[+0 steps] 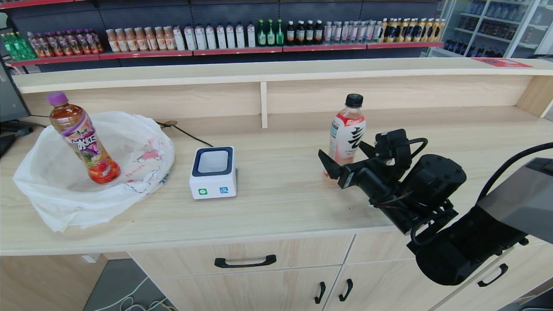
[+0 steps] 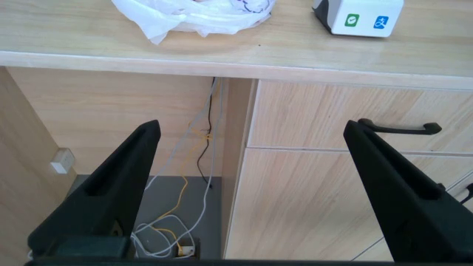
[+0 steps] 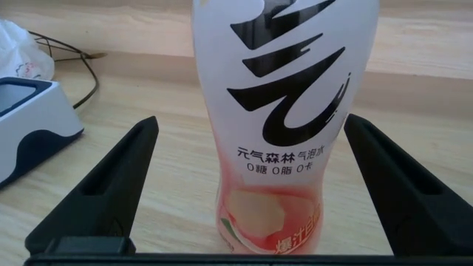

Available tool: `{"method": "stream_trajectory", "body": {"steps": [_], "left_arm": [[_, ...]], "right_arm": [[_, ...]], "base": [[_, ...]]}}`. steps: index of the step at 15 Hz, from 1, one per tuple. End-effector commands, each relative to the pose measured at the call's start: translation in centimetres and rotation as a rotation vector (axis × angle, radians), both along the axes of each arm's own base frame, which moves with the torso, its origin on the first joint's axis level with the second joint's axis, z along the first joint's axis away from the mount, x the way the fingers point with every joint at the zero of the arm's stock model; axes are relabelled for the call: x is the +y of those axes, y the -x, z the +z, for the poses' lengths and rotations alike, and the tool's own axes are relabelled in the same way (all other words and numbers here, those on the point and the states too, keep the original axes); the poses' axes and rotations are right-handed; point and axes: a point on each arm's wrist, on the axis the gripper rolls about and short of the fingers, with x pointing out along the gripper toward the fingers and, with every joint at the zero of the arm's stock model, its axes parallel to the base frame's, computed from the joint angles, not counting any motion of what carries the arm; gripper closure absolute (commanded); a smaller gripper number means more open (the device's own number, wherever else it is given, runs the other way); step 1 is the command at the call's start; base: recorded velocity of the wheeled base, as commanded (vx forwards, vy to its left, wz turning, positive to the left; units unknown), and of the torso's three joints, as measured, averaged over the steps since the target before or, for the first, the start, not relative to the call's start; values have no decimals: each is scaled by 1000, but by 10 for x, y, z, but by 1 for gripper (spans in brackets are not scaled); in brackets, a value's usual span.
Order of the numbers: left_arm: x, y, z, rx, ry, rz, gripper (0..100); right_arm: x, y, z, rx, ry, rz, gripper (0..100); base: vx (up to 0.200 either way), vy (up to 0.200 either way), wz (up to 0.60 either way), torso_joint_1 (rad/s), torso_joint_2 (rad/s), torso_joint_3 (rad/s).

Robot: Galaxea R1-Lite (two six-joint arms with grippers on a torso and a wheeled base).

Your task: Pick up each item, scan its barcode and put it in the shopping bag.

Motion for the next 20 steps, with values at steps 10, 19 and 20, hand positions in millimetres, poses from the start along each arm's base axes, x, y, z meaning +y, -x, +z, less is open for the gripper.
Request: {"method": "stream_trajectory", "body": {"steps": [10, 19, 20], "left_arm": [[0, 0, 0, 0, 0, 1, 0], [0, 0, 0, 0, 0, 1, 0], [0, 0, 0, 0, 0, 1, 0]], "right_arm": [[3, -15, -8, -4, 1, -10, 0], [9, -27, -8, -30, -8, -7, 0], [10, -27, -9, -32, -8, -4, 0]], "base": [[0, 0, 0, 0, 0, 0], [0, 0, 0, 0, 0, 0], [0, 0, 0, 0, 0, 0]]}}
